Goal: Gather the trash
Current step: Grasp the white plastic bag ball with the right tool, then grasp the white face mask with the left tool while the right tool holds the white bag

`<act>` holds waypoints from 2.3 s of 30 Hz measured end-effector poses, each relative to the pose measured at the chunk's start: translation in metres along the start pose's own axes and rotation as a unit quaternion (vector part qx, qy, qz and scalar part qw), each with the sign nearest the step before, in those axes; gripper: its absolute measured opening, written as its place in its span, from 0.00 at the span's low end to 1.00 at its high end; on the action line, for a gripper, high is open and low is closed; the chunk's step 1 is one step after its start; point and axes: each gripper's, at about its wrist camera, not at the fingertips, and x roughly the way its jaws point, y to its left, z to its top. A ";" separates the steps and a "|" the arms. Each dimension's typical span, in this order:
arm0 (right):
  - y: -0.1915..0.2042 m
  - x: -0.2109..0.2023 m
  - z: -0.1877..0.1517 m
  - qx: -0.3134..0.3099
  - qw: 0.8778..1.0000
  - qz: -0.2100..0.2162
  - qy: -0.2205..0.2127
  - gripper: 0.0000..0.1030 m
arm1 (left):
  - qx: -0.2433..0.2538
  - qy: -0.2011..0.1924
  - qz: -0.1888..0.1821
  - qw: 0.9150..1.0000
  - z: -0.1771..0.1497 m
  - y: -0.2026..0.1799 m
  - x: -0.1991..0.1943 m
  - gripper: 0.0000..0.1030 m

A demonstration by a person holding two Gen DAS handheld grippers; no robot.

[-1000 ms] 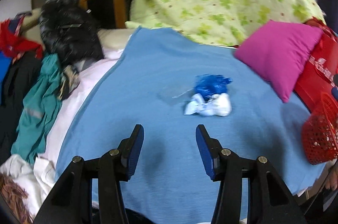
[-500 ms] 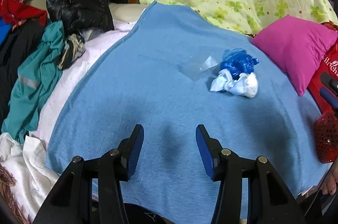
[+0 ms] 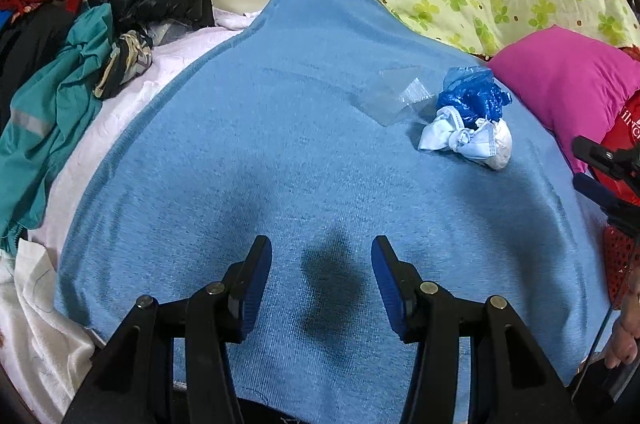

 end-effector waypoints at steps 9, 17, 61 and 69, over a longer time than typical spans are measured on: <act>-0.004 0.046 0.019 0.023 0.999 -0.018 0.013 0.63 | 0.018 -0.026 -0.023 0.999 -0.006 -0.004 0.003 0.55; 0.001 0.081 0.032 0.020 0.999 -0.029 0.014 0.63 | 0.018 -0.060 -0.050 0.997 -0.009 -0.006 0.004 0.60; -0.132 -0.020 0.029 0.092 0.987 -0.120 0.056 0.47 | 0.014 -0.031 -0.097 0.995 0.053 -0.097 0.025 0.67; -0.130 -0.016 0.028 0.090 0.988 -0.099 0.083 0.60 | -0.042 0.035 -0.071 0.996 0.075 -0.126 0.073 0.68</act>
